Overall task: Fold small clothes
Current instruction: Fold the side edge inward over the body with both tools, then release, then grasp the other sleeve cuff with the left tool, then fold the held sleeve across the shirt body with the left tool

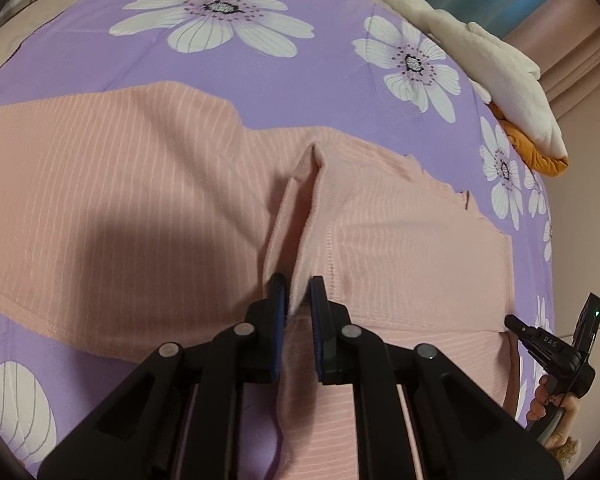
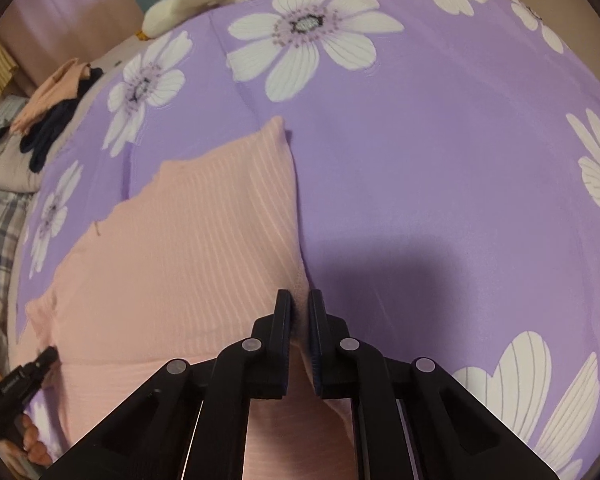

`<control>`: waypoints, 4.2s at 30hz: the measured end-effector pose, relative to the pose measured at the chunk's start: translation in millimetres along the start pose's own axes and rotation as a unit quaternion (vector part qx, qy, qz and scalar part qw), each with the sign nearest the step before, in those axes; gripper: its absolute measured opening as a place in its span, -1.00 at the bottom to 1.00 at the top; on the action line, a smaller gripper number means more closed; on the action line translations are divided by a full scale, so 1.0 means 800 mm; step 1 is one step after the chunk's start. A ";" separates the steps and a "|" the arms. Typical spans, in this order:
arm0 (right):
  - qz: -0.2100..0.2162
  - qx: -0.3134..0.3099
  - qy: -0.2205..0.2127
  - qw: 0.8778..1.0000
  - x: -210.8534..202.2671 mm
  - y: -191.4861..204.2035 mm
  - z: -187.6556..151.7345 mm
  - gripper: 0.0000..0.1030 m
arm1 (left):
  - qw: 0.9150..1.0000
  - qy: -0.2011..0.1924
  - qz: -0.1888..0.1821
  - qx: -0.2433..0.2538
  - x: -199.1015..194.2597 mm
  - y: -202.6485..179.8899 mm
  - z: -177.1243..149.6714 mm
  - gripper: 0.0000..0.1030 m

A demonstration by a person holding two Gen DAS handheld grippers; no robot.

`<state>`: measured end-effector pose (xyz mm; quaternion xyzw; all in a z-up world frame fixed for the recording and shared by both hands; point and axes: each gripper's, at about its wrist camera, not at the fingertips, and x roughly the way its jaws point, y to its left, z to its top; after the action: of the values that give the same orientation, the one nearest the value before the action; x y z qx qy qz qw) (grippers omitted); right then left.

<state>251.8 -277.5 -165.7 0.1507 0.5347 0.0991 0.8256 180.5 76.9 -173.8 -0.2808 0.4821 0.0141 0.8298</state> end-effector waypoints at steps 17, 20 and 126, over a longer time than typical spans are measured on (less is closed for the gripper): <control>0.001 0.008 -0.004 1.000 0.002 -0.011 -0.012 -0.83 | 0.999 0.011 -0.019 -0.028 0.005 0.012 -0.001 -0.81; -0.002 0.006 -0.004 1.000 0.002 -0.011 -0.012 -0.83 | 0.999 0.011 -0.021 -0.029 0.005 0.012 -0.001 -0.80; 0.028 -0.047 -0.124 0.991 -0.171 0.077 -0.134 0.81 | 0.955 -0.244 -0.022 -0.164 -0.222 0.136 0.064 -0.94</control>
<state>97.8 -249.0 -68.1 0.1379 0.4185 0.1271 0.8887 94.0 237.3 -59.9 -0.4114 0.2492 0.1424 0.8651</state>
